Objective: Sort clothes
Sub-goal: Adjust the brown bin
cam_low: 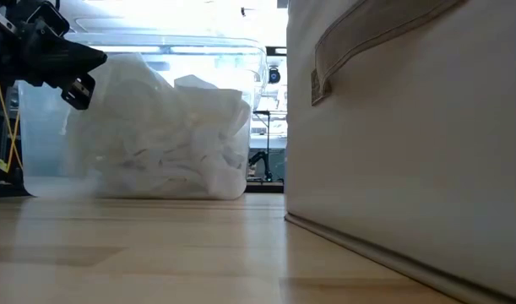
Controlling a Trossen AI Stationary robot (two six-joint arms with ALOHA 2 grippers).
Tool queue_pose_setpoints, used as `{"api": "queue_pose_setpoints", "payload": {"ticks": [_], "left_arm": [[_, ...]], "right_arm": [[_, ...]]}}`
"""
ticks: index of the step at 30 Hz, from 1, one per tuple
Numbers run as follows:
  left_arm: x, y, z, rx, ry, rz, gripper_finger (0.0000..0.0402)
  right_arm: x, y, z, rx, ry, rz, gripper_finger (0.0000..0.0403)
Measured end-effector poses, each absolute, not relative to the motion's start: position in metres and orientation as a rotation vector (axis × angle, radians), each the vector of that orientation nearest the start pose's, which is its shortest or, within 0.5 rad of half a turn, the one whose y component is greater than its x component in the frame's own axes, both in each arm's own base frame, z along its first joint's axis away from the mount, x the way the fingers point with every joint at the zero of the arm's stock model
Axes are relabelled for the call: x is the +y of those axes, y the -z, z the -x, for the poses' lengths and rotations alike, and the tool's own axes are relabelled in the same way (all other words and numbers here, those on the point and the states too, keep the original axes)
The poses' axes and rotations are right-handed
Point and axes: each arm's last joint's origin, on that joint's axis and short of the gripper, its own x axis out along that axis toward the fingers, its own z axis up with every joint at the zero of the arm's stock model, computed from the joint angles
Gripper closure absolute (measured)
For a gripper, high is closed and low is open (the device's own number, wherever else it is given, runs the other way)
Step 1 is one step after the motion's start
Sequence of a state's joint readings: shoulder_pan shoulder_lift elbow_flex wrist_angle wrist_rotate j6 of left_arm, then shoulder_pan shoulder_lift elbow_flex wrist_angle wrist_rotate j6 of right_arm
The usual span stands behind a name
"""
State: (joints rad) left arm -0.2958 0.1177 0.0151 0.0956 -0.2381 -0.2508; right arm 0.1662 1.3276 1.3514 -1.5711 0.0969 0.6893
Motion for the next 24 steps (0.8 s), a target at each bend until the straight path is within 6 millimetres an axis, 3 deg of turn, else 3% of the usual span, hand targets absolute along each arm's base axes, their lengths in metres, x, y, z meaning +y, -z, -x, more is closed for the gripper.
{"api": "queue_pose_setpoints", "payload": {"ticks": [7, 15, 24], "left_arm": [[-0.024, -0.168, -0.101, 0.014, 0.056, 0.249, 0.0401], [-0.024, -0.168, -0.101, 0.014, 0.057, 0.249, 0.0401], [-0.024, -0.168, -0.101, 0.015, 0.057, 0.249, 0.0401]], "right_arm": [[0.022, -0.308, -0.197, 1.595, 0.408, -0.366, 0.0403], [-0.001, -0.289, -0.194, 1.691, 0.372, -0.415, 0.0403], [-0.001, -0.295, -0.19, 1.707, 0.09, -0.759, 0.0403]]}}
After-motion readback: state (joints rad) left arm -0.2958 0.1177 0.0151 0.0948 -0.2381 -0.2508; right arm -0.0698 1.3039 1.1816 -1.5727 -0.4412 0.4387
